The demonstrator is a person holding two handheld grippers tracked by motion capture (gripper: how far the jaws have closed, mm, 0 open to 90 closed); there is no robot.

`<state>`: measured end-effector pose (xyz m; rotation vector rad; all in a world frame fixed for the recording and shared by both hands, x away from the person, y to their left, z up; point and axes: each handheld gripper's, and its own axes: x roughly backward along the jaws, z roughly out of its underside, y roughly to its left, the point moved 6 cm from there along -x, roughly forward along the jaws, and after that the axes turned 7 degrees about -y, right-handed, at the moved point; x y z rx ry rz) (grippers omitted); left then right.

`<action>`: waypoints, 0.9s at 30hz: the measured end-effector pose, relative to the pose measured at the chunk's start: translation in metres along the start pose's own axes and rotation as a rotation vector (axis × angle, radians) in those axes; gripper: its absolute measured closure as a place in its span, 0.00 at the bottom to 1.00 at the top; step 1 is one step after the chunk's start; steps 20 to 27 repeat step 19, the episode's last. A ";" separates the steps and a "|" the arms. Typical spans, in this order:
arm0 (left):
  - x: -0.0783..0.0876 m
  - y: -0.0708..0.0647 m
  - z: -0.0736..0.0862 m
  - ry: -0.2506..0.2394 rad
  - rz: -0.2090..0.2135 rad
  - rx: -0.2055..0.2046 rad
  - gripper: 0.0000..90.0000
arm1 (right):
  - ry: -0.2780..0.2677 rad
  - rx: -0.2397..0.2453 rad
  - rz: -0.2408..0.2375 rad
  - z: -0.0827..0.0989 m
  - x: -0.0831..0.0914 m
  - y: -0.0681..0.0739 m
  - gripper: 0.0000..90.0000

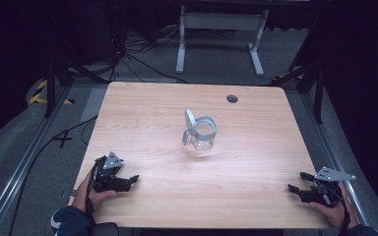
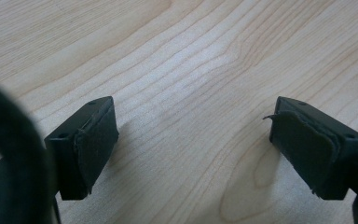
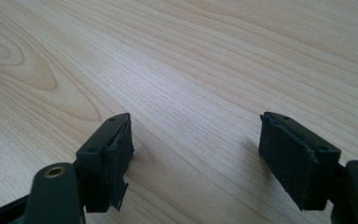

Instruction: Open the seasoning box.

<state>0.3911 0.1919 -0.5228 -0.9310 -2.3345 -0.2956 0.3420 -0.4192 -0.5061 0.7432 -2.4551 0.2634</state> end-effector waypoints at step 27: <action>-0.001 0.000 -0.001 0.000 -0.012 -0.005 0.16 | 0.002 0.001 -0.002 0.000 0.000 0.000 0.29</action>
